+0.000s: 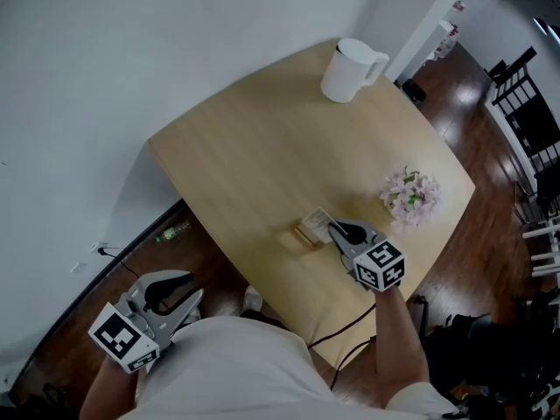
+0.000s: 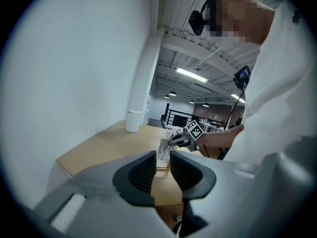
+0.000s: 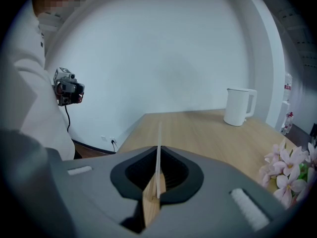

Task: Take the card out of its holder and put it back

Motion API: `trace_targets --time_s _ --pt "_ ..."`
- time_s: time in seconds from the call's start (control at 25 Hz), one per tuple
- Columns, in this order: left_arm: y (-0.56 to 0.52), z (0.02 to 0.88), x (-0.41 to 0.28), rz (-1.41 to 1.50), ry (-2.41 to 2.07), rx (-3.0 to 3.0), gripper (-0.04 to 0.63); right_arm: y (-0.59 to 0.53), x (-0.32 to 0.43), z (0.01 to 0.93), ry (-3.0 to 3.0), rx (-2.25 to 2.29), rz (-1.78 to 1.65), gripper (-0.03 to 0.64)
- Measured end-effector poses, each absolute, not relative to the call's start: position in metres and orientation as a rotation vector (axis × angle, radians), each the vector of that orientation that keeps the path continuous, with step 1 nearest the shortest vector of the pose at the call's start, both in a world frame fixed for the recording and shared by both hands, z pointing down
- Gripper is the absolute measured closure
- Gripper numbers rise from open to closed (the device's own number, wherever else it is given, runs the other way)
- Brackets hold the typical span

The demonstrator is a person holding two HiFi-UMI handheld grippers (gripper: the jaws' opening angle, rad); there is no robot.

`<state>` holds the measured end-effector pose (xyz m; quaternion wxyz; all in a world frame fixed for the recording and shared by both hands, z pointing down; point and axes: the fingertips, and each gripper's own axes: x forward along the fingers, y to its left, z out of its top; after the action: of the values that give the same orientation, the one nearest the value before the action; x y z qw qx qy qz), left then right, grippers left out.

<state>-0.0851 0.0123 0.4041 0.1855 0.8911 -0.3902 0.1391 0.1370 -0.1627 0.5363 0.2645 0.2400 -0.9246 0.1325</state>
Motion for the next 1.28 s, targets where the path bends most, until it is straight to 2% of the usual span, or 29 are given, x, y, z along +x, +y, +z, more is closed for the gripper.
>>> trace_targets --time_s 1.0,1.16,1.28 --pt "0.023 0.404 -0.096 0.401 -1.138 2.475 0.5 -0.162 0.138 0.592 -2.46 0.621 0.403 0.595" --pt "0.029 0.403 -0.105 0.396 -1.135 2.478 0.5 -0.163 0.14 0.589 -2.438 0.675 0.371 0.586" --pt "0.033 0.402 -0.115 0.394 -1.119 2.488 0.5 -0.163 0.139 0.58 -2.435 0.751 0.363 0.55"
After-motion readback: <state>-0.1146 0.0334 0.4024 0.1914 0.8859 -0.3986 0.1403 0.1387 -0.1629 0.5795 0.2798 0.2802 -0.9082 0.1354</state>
